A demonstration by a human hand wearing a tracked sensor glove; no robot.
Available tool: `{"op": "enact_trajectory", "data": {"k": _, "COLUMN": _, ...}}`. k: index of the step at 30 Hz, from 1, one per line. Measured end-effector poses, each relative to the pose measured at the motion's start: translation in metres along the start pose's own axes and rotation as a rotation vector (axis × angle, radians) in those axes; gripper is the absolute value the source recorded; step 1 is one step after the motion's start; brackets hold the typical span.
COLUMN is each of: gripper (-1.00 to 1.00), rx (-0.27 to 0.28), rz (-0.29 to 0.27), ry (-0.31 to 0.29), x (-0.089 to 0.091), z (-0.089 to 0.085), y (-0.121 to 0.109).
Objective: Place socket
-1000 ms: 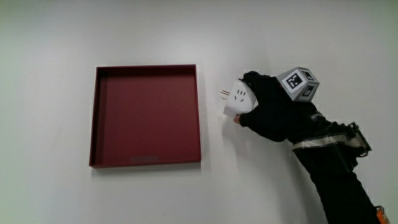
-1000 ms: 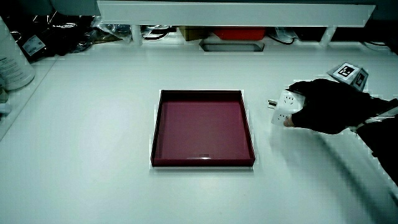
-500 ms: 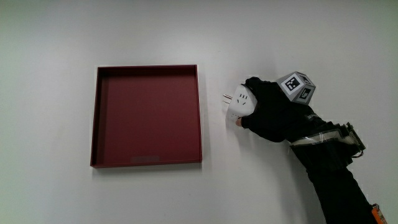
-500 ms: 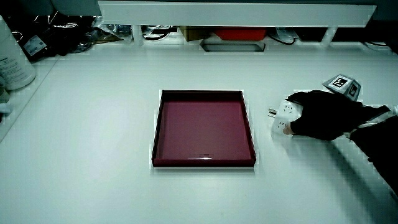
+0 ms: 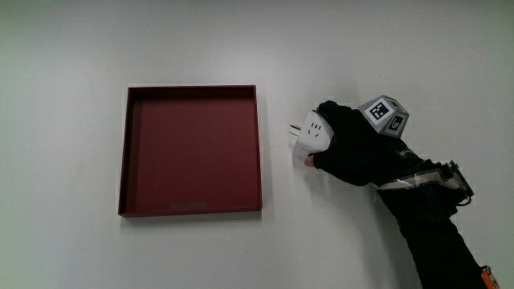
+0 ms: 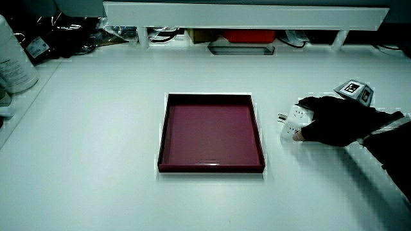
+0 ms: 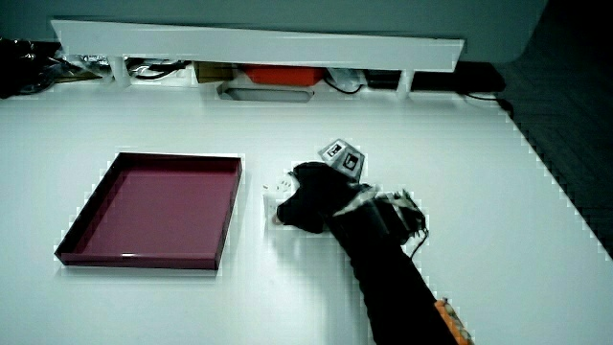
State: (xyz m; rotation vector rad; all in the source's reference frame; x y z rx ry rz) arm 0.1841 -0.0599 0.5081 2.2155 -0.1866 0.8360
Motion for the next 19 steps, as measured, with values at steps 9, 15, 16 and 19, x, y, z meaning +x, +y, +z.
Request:
{"op": "enact_trajectory", "data": {"k": 9, "gripper": -0.91, "rx": -0.022, "rz": -0.007, "ry": -0.088, "x": -0.014, "z": 0.016, "y": -0.031}}
{"op": "enact_trajectory", "data": {"k": 15, "gripper": -1.0, "rx": -0.066, "rz": -0.06, "ry": -0.139, "x": -0.04, "z": 0.023, "y": -0.069}}
{"op": "enact_trajectory", "data": {"k": 16, "gripper": -1.0, "rx": -0.062, "rz": -0.057, "ry": -0.162, "x": -0.045, "z": 0.023, "y": -0.076}}
{"op": "enact_trajectory", "data": {"k": 19, "gripper": -1.0, "rx": -0.064, "rz": -0.1, "ry": -0.214, "x": -0.057, "z": 0.023, "y": -0.097}}
